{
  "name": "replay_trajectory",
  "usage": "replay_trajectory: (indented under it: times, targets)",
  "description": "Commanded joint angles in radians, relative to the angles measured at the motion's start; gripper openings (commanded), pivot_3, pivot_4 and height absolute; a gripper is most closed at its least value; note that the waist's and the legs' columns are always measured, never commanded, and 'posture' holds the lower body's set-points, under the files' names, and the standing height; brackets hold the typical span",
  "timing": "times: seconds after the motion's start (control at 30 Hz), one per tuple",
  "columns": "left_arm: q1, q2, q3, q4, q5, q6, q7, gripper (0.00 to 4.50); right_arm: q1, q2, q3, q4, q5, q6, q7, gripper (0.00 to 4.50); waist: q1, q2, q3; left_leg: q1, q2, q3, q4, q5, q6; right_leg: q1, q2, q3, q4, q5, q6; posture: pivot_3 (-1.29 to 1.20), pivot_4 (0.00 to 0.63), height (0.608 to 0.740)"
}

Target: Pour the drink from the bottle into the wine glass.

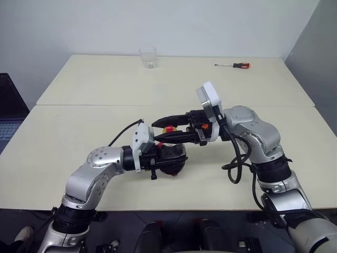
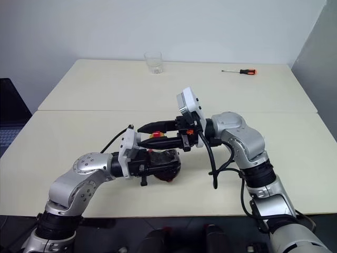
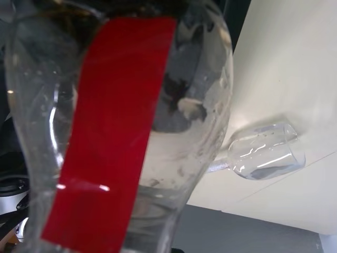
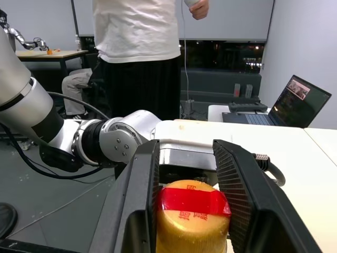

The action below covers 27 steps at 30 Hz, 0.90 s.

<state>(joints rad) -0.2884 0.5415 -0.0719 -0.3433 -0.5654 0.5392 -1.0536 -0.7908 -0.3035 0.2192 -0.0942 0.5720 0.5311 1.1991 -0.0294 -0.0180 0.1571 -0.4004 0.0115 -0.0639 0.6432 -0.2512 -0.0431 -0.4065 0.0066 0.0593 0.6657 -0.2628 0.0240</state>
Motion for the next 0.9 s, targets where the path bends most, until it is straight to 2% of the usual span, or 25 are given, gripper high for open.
replay_trajectory:
  times: [0.03,0.2,0.23,0.6,0.9]
  targets:
    - [-0.027,-0.007,0.037,-0.020,-0.048,-0.025,-0.008,1.47,0.002,-0.014,-0.012,-0.018,-0.002,-0.018,0.001,2.59,0.000,0.000,0.000,0.000,0.000,0.000,0.000,0.000,0.000,0.000,0.000,0.000,0.000,0.000,0.000,0.00,0.150,0.740]
    - [-0.027,0.000,0.037,-0.017,-0.057,-0.029,-0.006,1.47,0.000,-0.013,-0.012,-0.014,-0.007,-0.022,-0.011,4.33,-0.001,0.000,0.000,0.000,0.000,0.000,0.000,0.000,0.000,0.000,0.000,0.000,0.000,0.000,0.000,0.00,0.150,0.740]
    - [-0.027,0.001,0.036,-0.017,-0.057,-0.029,-0.006,1.47,-0.001,-0.013,-0.013,-0.013,-0.008,-0.020,-0.014,4.46,-0.001,0.000,0.000,0.000,0.000,0.000,0.000,0.000,0.000,0.000,0.000,0.000,0.000,0.000,0.000,0.00,0.150,0.740]
    - [-0.020,-0.007,0.057,0.026,-0.026,-0.059,0.042,1.47,0.007,-0.024,-0.046,-0.042,0.009,0.021,-0.081,4.46,-0.001,0.000,0.000,0.000,0.000,0.000,0.000,0.000,0.000,0.000,0.000,0.000,0.000,0.000,0.000,0.00,0.150,0.740]
    - [-0.038,-0.061,0.065,0.147,0.049,-0.144,0.135,1.47,0.041,-0.016,-0.061,-0.114,-0.024,0.043,-0.241,4.46,0.000,0.000,0.000,0.000,0.000,0.000,0.000,0.000,0.000,0.000,0.000,0.000,0.000,0.000,0.000,0.00,0.150,0.740]
